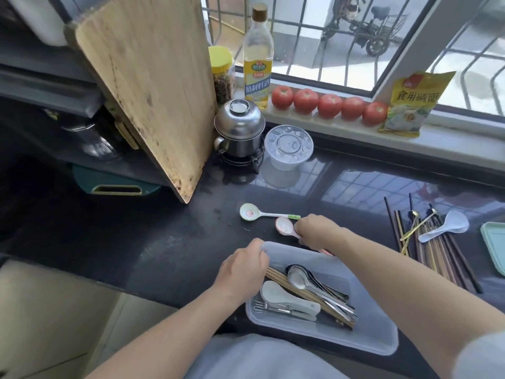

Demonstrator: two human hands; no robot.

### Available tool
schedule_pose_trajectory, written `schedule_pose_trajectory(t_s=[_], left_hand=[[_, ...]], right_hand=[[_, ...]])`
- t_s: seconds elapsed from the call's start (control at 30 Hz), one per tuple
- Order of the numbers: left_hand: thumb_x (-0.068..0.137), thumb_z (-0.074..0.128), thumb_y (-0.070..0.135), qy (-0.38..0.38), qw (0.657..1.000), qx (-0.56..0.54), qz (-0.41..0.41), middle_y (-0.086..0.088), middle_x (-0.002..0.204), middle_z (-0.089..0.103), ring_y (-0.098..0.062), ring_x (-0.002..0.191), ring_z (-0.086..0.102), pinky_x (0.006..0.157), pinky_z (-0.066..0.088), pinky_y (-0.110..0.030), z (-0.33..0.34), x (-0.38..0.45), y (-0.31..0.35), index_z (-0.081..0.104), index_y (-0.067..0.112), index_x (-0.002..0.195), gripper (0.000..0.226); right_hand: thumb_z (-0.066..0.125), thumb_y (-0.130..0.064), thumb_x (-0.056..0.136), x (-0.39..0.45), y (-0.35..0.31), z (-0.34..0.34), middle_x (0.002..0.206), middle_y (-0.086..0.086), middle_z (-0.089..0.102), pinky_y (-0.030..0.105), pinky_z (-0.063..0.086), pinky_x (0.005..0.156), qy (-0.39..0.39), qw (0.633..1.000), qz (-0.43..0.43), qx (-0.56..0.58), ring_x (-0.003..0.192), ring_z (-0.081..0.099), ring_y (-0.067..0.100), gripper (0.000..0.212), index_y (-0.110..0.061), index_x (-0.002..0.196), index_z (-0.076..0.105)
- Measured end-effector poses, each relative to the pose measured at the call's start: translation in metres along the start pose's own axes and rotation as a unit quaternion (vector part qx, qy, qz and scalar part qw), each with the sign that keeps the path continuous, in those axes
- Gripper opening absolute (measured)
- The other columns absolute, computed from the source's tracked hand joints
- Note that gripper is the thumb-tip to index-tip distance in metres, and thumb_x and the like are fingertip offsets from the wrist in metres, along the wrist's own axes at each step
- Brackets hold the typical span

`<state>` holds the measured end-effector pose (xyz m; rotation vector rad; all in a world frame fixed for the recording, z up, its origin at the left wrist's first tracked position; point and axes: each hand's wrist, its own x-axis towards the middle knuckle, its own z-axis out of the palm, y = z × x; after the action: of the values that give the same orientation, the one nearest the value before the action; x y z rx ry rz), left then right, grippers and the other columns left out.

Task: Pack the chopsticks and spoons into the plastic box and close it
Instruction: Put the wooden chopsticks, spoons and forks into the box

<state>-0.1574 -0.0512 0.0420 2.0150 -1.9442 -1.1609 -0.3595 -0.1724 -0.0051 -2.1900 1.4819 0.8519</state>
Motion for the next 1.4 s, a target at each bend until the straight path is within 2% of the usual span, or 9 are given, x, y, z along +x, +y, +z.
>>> schedule_pose_trajectory(t_s=[0.17,0.27,0.33,0.47,0.63,0.77,1.03,1.2,1.4], left_hand=[[0.105,0.029,0.025,-0.003,1.0,-0.009,-0.007,-0.01,0.089,0.065,-0.039,0.086,0.058,0.077,0.05,-0.045,-0.002,-0.002,0.001,0.047,0.02,0.103,0.019],[0.104,0.029,0.026,-0.005,1.0,-0.025,-0.013,-0.01,0.086,0.065,-0.04,0.085,0.059,0.078,0.052,-0.047,-0.001,-0.001,0.001,0.048,0.021,0.102,0.02],[0.103,0.03,0.025,-0.004,0.999,-0.04,-0.019,-0.01,0.082,0.064,-0.039,0.083,0.058,0.076,0.051,-0.045,0.0,-0.001,-0.001,0.046,0.024,0.096,0.017],[0.102,0.031,0.026,-0.004,0.999,-0.043,-0.016,-0.01,0.081,0.065,-0.039,0.083,0.06,0.076,0.054,-0.048,0.001,0.002,-0.003,0.05,0.023,0.098,0.019],[0.103,0.032,0.026,0.002,0.999,-0.047,-0.012,-0.009,0.081,0.064,-0.037,0.08,0.058,0.072,0.051,-0.045,0.001,0.0,-0.001,0.05,0.026,0.094,0.02],[0.102,0.032,0.025,0.008,0.999,-0.045,-0.02,-0.007,0.075,0.057,-0.035,0.074,0.05,0.064,0.039,-0.042,0.001,-0.003,0.002,0.039,0.026,0.08,0.023],[0.103,0.034,0.026,0.022,0.998,-0.044,-0.028,-0.008,0.084,0.063,-0.034,0.082,0.056,0.073,0.048,-0.044,0.001,-0.006,0.005,0.043,0.027,0.083,0.022],[0.104,0.032,0.026,0.018,0.999,-0.043,-0.026,-0.008,0.086,0.065,-0.034,0.083,0.059,0.076,0.05,-0.044,0.001,-0.006,0.007,0.049,0.025,0.091,0.021],[0.106,0.032,0.026,0.026,0.998,-0.05,-0.03,-0.011,0.09,0.066,-0.036,0.084,0.057,0.076,0.049,-0.045,0.005,-0.007,0.007,0.049,0.019,0.1,0.019]], right_hand=[[0.065,-0.03,0.091,-0.046,0.017,-0.029,0.078,-0.004,0.063,0.032,0.044,0.062,0.12,0.979,-0.012,0.165,0.076,0.06,0.024,0.012,-0.024,0.081,0.063],[0.07,-0.024,0.091,-0.119,0.017,-0.049,0.072,-0.008,0.064,0.027,0.047,0.067,0.229,0.895,-0.04,0.38,0.071,0.059,0.012,0.019,-0.029,0.075,0.061],[0.073,-0.017,0.09,-0.174,0.011,-0.052,0.075,-0.01,0.067,0.015,0.046,0.066,0.173,0.853,-0.086,0.486,0.069,0.061,0.005,0.018,-0.029,0.079,0.067],[0.069,-0.028,0.09,-0.202,0.003,0.001,0.083,-0.011,0.066,0.024,0.05,0.072,0.021,0.934,-0.08,0.347,0.075,0.058,0.007,0.007,-0.027,0.083,0.067],[0.049,-0.02,0.082,-0.163,-0.027,0.06,0.077,0.0,0.059,0.035,0.035,0.056,0.01,0.993,-0.058,0.1,0.073,0.054,0.028,0.016,-0.019,0.066,0.045],[0.059,-0.026,0.09,-0.138,-0.048,0.062,0.083,0.002,0.057,0.032,0.036,0.06,0.029,0.989,-0.082,0.119,0.074,0.05,0.029,0.007,-0.025,0.084,0.062],[0.064,-0.026,0.088,-0.123,-0.065,0.061,0.097,0.012,0.056,0.035,0.045,0.06,0.035,0.99,-0.112,0.074,0.071,0.053,0.033,0.015,-0.013,0.094,0.069],[0.06,-0.024,0.089,-0.14,-0.039,0.034,0.081,-0.007,0.069,0.033,0.053,0.072,0.042,0.961,-0.096,0.254,0.076,0.061,0.021,0.013,-0.022,0.089,0.072],[0.06,-0.016,0.096,-0.115,-0.02,-0.036,0.075,0.003,0.075,0.025,0.047,0.046,0.084,0.857,-0.068,0.504,0.053,0.068,0.02,0.012,-0.012,0.088,0.069]])
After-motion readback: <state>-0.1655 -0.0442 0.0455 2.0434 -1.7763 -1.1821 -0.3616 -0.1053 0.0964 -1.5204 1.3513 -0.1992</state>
